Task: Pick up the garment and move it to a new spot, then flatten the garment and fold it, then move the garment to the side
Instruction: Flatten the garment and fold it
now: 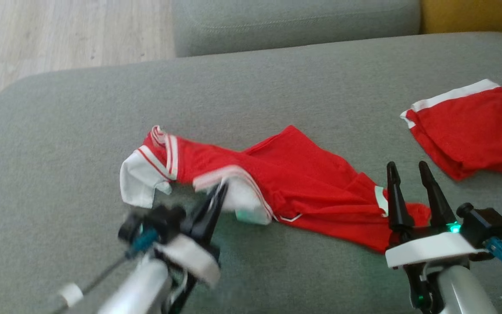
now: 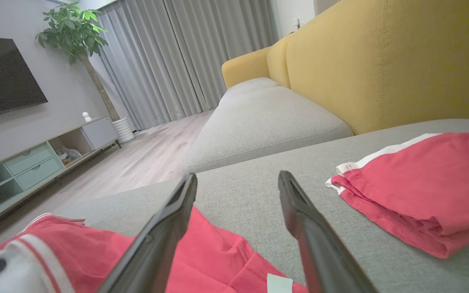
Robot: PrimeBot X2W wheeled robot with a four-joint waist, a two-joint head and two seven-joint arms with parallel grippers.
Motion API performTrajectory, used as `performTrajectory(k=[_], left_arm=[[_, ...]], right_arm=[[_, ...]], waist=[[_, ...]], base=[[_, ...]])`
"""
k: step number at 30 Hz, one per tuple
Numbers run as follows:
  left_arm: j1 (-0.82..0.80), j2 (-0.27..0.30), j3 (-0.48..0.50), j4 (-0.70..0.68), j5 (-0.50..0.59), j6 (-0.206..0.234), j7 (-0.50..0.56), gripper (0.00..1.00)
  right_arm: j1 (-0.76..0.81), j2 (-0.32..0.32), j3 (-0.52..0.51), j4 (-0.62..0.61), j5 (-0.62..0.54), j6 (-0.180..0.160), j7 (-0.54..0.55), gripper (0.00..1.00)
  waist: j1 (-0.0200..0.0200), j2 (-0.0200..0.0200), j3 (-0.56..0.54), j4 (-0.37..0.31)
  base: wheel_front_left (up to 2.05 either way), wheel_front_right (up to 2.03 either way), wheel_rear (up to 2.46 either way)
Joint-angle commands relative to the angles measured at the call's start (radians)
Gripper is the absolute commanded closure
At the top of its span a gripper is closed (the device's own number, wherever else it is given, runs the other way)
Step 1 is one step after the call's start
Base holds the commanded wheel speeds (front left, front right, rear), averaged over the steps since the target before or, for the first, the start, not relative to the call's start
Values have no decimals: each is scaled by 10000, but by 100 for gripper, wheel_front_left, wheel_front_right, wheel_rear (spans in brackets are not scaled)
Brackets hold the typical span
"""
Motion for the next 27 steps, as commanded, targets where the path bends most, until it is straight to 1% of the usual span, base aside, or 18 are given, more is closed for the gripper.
performTrajectory(k=[1, 4, 8, 13, 16, 20, 21, 27], left_arm=[[-973, 267, 520, -828, -74, -71, -27, 100], [-1826, 465, 707, -1556, -254, -120, 646, 100], [-3394, 706, 1180, -1713, -523, -95, 1779, 100], [-5434, 982, 1907, -725, -885, 15, 2881, 100], [-6495, 1178, 2224, 159, -961, 92, 3259, 100], [-7726, 1562, 2583, 1440, -763, 354, 3189, 100], [-7726, 1562, 2583, 1440, -763, 354, 3189, 100], [-9062, 2135, 3303, 3063, -498, 1149, 2029, 100]], right_arm=[[-277, -37, 228, -286, 88, -7, -109, 0], [-314, -37, 348, -283, 130, -7, -109, 0], [-587, -37, 642, -365, 272, -7, -109, 0], [-993, -37, 1072, -537, 536, -7, -109, 0], [-1169, -37, 1282, -617, 685, -7, -109, 0], [-1366, -37, 1482, -700, 851, -7, -109, 0], [-1366, -37, 1482, -700, 851, -7, -109, 0], [-1518, -37, 1698, -753, 1005, -7, -109, 0]], waist=[[0, 0, -77, -96], [0, 0, -34, -275], [0, 0, 377, -751], [0, 0, 1114, -1483], [0, 0, 1519, -1888], [0, 0, 1960, -2382], [0, 0, 1960, -2382], [0, 0, 2302, -2901]], base=[[0, 0, 0], [0, 0, 0], [0, 0, 0], [0, 0, 0], [0, 0, 0], [0, 0, 0], [0, 0, 0], [0, 0, 0]])
